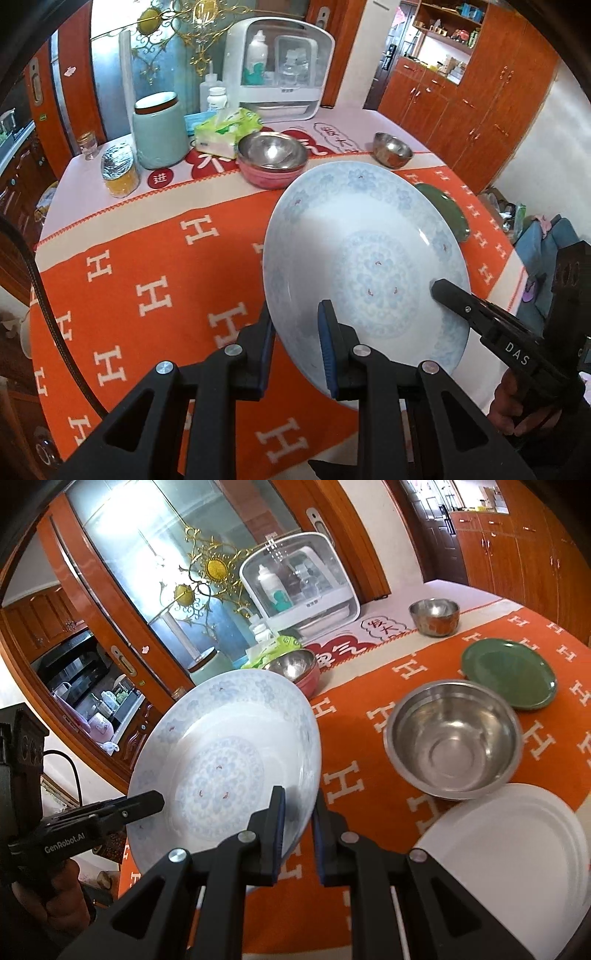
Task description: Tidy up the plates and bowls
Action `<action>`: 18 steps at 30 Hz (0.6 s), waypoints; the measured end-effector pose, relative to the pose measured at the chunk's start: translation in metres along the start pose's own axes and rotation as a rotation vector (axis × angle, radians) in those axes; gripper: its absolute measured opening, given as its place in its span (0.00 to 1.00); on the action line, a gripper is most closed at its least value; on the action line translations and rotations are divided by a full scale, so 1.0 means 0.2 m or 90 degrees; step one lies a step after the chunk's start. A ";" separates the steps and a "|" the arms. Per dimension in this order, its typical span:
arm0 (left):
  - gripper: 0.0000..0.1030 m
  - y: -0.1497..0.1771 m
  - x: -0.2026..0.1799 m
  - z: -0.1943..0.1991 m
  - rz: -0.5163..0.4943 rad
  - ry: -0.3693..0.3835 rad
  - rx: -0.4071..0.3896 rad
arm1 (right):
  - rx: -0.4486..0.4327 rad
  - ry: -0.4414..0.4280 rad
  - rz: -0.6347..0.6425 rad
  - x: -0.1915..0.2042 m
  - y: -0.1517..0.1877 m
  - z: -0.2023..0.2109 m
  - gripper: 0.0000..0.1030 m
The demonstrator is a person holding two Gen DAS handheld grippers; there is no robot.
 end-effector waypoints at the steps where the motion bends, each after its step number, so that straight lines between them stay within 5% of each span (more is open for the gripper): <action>1: 0.20 0.01 -0.02 0.01 -0.002 0.003 -0.001 | -0.002 0.003 0.001 -0.01 0.00 0.02 0.13; 18: 0.20 0.21 -0.50 -0.01 -0.055 0.074 0.043 | -0.012 0.082 -0.046 -0.36 0.16 0.41 0.13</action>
Point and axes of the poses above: each gripper's, at about its wrist camera, not at the fingertips, and z roughly against the way its jaws point, x to its left, y to its underside, the point moved 7 cm from there along -z, roughly the way its jaws point, and after that the axes turned 1 degree about z, right-handed, at the moved point
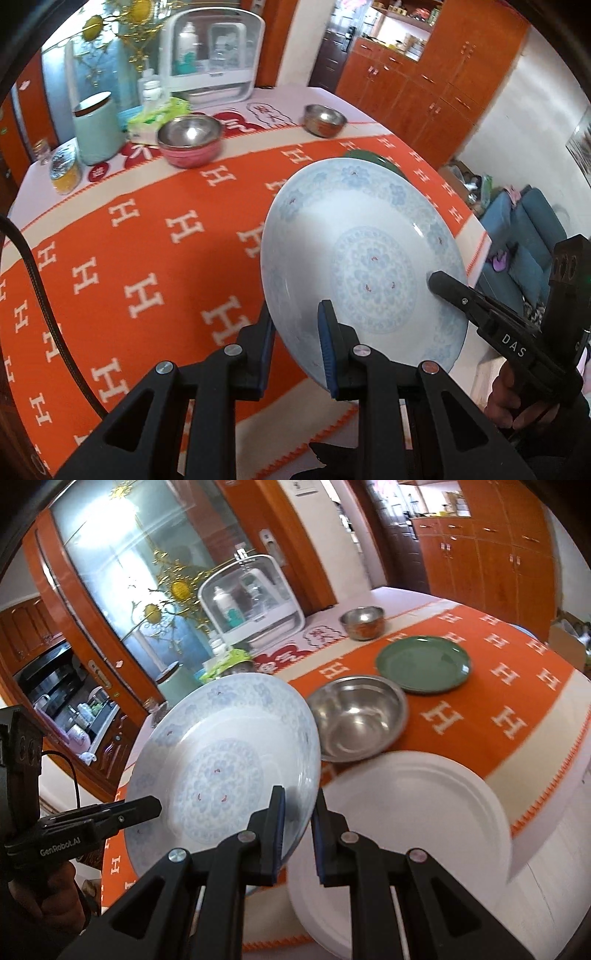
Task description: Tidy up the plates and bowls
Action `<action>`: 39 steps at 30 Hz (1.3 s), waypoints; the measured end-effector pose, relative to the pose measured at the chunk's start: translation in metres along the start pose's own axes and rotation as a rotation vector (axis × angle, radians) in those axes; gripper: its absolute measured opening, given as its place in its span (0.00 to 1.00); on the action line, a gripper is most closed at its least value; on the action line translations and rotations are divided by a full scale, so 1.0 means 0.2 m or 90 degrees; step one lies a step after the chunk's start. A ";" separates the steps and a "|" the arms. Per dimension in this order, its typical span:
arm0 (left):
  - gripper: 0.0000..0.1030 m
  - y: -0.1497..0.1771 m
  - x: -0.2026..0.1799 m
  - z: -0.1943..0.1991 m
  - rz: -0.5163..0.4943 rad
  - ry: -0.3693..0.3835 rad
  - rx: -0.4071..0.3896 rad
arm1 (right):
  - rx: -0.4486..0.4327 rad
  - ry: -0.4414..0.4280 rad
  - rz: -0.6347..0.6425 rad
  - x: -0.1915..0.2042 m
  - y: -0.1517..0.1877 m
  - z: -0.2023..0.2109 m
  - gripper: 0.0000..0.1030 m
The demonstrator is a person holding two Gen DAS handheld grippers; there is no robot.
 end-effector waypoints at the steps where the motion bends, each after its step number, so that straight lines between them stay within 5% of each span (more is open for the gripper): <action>1: 0.20 0.01 -0.03 -0.01 -0.005 0.003 0.004 | 0.002 0.005 -0.006 -0.03 0.01 0.02 0.13; 21: 0.20 0.17 -0.40 -0.32 -0.045 0.028 0.105 | 0.087 0.081 -0.071 -0.47 0.22 0.10 0.14; 31: 0.20 0.19 -0.48 -0.52 -0.022 -0.007 0.147 | 0.181 0.100 -0.070 -0.67 0.28 -0.02 0.15; 39: 0.20 0.20 -0.46 -0.66 0.029 -0.058 0.171 | 0.252 0.055 -0.015 -0.72 0.27 -0.13 0.15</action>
Point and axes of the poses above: each gripper's, at about its wrist camera, not at the fingertips, and z roughly against the way its jaws point, x to its left, y to its underside, the point moved 7 cm from there along -z, roughly the way its jaws point, and after that the axes turned 1 degree about z, right-handed, at the moved point
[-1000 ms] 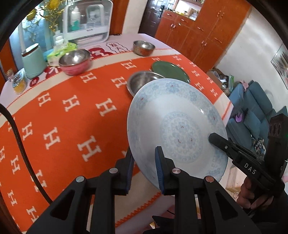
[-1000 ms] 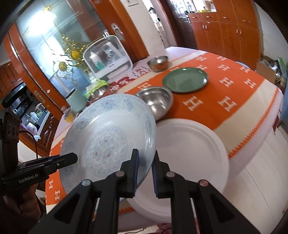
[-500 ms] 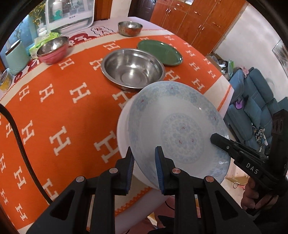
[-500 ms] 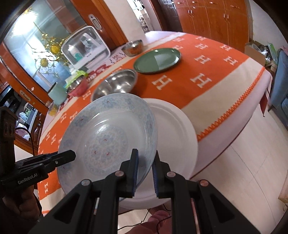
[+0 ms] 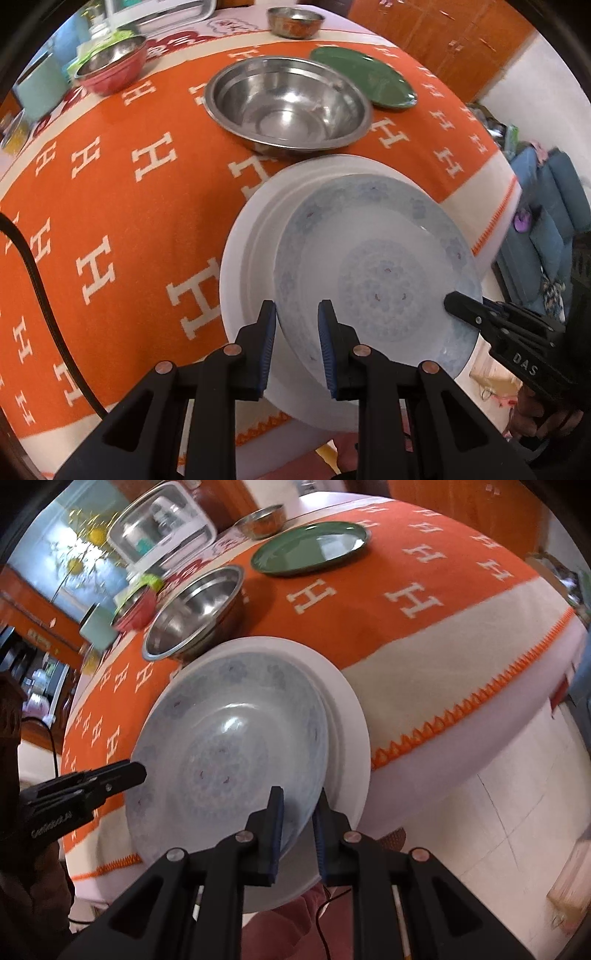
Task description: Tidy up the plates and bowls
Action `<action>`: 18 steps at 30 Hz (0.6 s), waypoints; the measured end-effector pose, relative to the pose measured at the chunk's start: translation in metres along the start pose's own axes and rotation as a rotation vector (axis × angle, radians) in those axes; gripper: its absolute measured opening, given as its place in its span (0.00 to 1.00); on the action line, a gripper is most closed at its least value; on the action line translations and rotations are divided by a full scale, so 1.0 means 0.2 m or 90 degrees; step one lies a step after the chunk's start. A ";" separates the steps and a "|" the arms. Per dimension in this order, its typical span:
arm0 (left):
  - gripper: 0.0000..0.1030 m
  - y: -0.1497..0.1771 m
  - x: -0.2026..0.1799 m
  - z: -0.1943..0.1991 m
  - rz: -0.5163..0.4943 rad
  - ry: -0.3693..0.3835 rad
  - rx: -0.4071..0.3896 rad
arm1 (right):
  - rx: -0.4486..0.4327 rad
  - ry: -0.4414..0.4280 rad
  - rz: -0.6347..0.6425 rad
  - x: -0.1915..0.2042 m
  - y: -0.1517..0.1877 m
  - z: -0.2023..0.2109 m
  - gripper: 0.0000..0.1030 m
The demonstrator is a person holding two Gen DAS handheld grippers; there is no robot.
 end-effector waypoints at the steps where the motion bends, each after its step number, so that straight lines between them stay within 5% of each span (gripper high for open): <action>1: 0.20 -0.01 0.01 -0.01 0.013 -0.004 0.000 | 0.009 -0.005 0.013 0.00 -0.01 -0.01 0.15; 12: 0.21 -0.04 0.08 -0.04 0.108 -0.053 -0.002 | 0.106 -0.070 0.196 0.08 -0.07 -0.10 0.19; 18: 0.29 -0.05 0.09 -0.06 0.156 -0.088 0.004 | 0.145 -0.102 0.305 0.12 -0.09 -0.11 0.27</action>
Point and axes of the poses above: each gripper's, at about its wrist camera, not at the fingertips, and z roughly against the way its jaws point, x to its left, y to its underside, the point moved 7 cm from there along -z, roughly the way its jaws point, and after that the axes turned 1 degree about z, right-handed, at the moved point
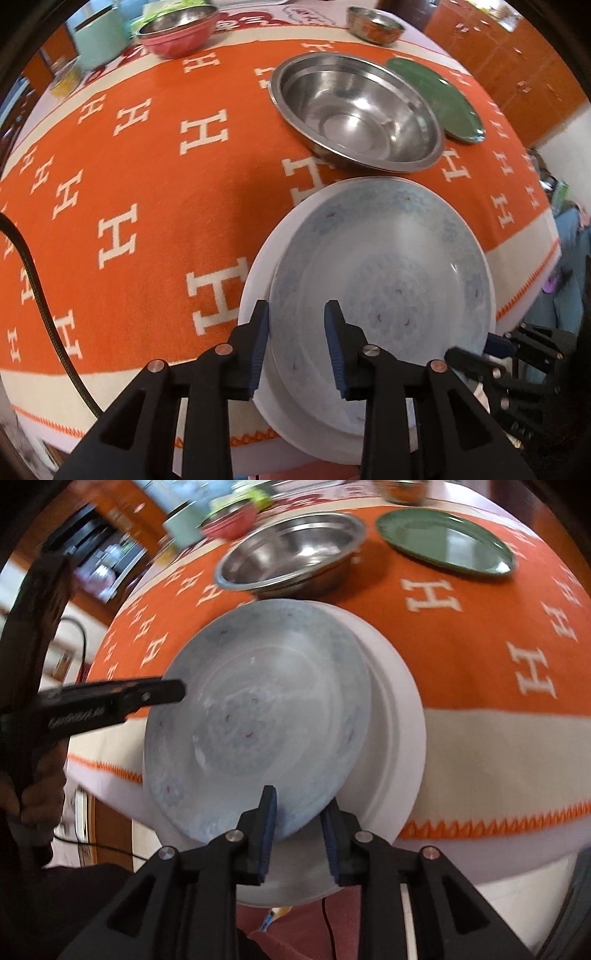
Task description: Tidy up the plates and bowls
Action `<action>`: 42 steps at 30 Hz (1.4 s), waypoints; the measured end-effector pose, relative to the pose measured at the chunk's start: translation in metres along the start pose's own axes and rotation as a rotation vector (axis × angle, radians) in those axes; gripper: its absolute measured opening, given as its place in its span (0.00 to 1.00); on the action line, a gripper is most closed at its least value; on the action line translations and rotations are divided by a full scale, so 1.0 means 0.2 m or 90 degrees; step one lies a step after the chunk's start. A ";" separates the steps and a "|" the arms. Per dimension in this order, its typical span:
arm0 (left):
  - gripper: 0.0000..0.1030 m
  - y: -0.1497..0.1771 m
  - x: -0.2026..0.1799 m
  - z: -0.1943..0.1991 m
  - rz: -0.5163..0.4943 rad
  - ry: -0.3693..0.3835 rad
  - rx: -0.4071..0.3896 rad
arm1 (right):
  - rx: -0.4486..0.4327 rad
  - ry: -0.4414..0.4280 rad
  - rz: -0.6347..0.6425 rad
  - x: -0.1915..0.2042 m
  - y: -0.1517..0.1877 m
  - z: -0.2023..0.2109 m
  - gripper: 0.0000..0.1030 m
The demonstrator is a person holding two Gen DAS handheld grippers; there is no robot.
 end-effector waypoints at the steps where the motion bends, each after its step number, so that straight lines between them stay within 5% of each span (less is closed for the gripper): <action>1: 0.30 0.00 -0.01 0.00 0.009 -0.007 0.000 | 0.007 0.000 0.018 0.00 0.00 0.00 0.29; 12: 0.47 0.06 -0.07 0.09 0.039 -0.026 0.003 | 0.018 0.045 0.071 0.01 -0.03 0.07 0.36; 17: 0.55 0.09 -0.12 0.23 0.010 -0.033 -0.051 | -0.023 0.063 0.037 0.00 -0.03 0.17 0.36; 24: 0.64 0.20 -0.09 0.45 0.010 -0.031 -0.142 | -0.152 0.113 0.013 0.09 0.08 0.37 0.36; 34: 0.73 0.33 -0.25 0.68 -0.036 0.052 -0.246 | -0.331 0.177 -0.014 0.23 0.31 0.64 0.37; 42: 0.78 0.31 -0.44 0.83 -0.073 0.054 -0.305 | -0.454 0.196 -0.018 0.13 0.33 0.92 0.55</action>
Point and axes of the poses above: each gripper's, at about its wrist camera, not at the fingertips, and z roughly against the way its jaws point, x to its left, y to its underside, the point moved 7 cm from there along -z, roughly the way its jaws point, and after that the axes turned 1 degree about z, right-handed, at the moved point
